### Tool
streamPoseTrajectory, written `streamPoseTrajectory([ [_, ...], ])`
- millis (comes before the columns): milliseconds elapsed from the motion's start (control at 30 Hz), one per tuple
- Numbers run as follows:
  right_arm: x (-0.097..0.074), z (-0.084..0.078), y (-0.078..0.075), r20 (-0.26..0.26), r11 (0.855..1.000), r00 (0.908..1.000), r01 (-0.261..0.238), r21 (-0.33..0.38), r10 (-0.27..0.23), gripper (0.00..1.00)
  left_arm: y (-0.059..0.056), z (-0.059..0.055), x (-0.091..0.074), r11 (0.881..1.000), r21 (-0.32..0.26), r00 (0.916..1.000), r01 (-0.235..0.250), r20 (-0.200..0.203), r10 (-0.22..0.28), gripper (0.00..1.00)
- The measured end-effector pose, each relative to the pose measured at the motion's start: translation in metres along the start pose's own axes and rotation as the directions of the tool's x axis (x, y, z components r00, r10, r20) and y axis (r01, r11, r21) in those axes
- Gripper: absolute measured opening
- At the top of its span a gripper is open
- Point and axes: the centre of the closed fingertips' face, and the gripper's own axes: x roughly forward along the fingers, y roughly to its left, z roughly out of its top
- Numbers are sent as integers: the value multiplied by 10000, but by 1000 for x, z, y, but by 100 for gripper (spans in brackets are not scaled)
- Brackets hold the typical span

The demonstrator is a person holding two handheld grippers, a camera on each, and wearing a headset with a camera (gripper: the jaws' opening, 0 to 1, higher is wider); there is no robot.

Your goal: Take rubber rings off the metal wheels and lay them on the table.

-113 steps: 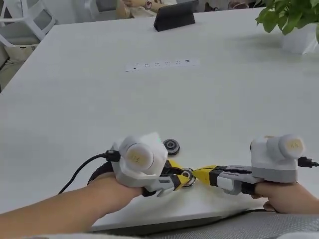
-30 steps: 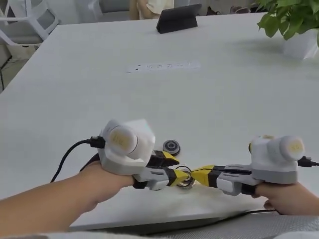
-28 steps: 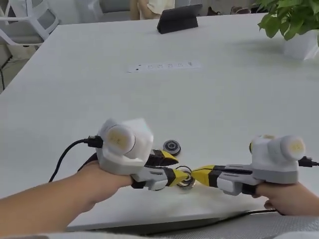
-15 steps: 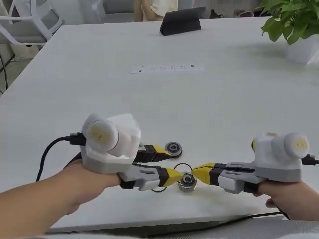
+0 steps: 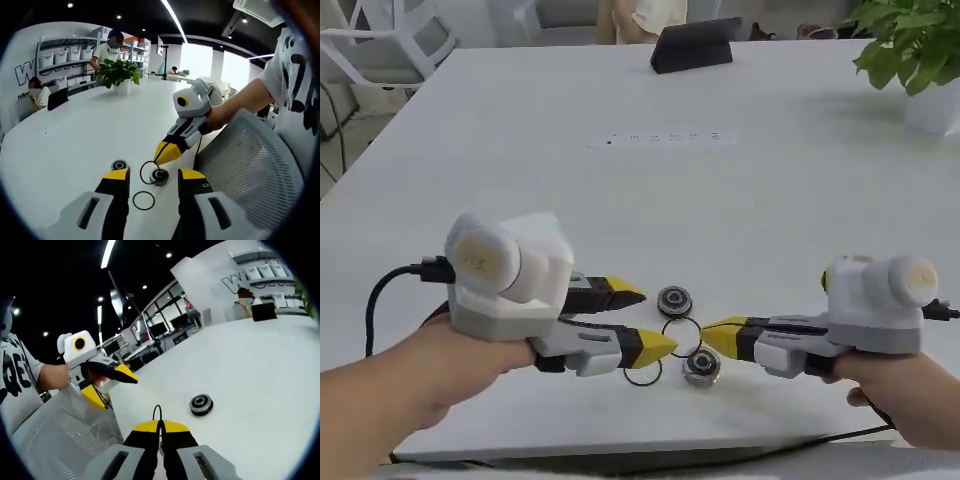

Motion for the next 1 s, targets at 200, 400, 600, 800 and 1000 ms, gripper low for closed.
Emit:
streamPoseTrajectory([
  [200, 6, 3, 5, -123, 9997, 9998, -182, -146, 180, 0, 0, -4, -10, 9999, 1, 9999, -115, -24, 115, 40],
  [400, 14, 4, 11, -361, 9988, 9986, -398, -283, 387, 0, 4, -6, -20, 9995, -68, 9995, -324, 19, 324, 44],
  [600, 21, -2, 14, -763, 9973, 9955, -595, -441, 560, 0, 6, -8, -28, 9986, -167, 9987, -505, 63, 506, 48],
  [800, 23, -8, 15, -1129, 9959, 9914, -728, -532, 664, 0, 5, -13, -33, 9981, -179, 9982, -595, -29, 594, 52],
  [1000, 27, -10, 20, -1340, 9948, 9876, -896, -489, 823, 0, 4, -14, -38, 9975, -187, 9977, -676, -79, 675, 54],
])
